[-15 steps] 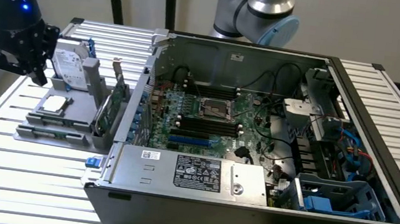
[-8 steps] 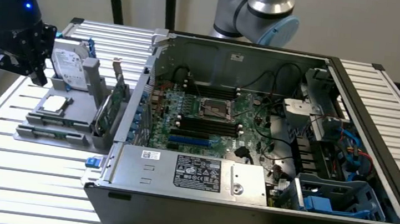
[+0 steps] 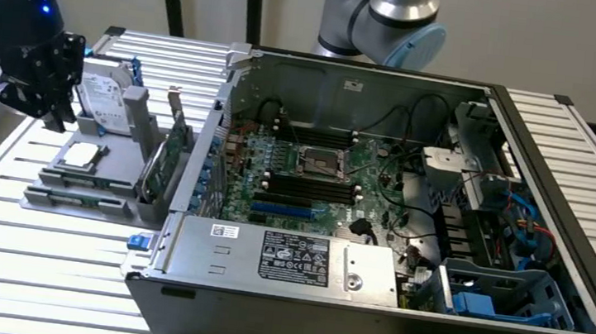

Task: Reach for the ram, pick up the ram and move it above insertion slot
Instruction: 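Pick up the ram and move it above insertion slot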

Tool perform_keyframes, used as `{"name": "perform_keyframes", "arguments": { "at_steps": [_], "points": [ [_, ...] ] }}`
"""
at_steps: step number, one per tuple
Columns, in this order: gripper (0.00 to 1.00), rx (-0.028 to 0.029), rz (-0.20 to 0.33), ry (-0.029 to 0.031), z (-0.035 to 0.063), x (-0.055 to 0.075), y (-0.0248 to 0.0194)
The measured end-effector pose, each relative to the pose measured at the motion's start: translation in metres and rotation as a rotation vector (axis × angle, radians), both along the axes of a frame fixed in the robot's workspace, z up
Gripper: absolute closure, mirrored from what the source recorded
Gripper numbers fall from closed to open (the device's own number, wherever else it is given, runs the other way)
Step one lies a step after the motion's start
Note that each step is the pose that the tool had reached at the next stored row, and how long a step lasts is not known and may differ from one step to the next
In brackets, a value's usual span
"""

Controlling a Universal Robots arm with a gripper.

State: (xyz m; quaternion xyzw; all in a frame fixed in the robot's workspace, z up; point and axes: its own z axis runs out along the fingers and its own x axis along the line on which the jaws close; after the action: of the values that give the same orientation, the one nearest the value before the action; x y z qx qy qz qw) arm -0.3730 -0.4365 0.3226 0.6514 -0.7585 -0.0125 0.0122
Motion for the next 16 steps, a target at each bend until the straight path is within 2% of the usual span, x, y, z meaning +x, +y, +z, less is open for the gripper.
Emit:
{"name": "perform_keyframes", "arguments": {
  "at_steps": [1,3,16],
  "points": [
    [0.76,0.0,0.001,0.0,0.0,0.0,-0.0005],
    [0.64,0.0001,0.002,0.0,-0.0007,0.0,-0.0018],
    [0.64,0.0002,0.008,-0.0002,-0.0235,0.0,-0.006]
  ]
}}
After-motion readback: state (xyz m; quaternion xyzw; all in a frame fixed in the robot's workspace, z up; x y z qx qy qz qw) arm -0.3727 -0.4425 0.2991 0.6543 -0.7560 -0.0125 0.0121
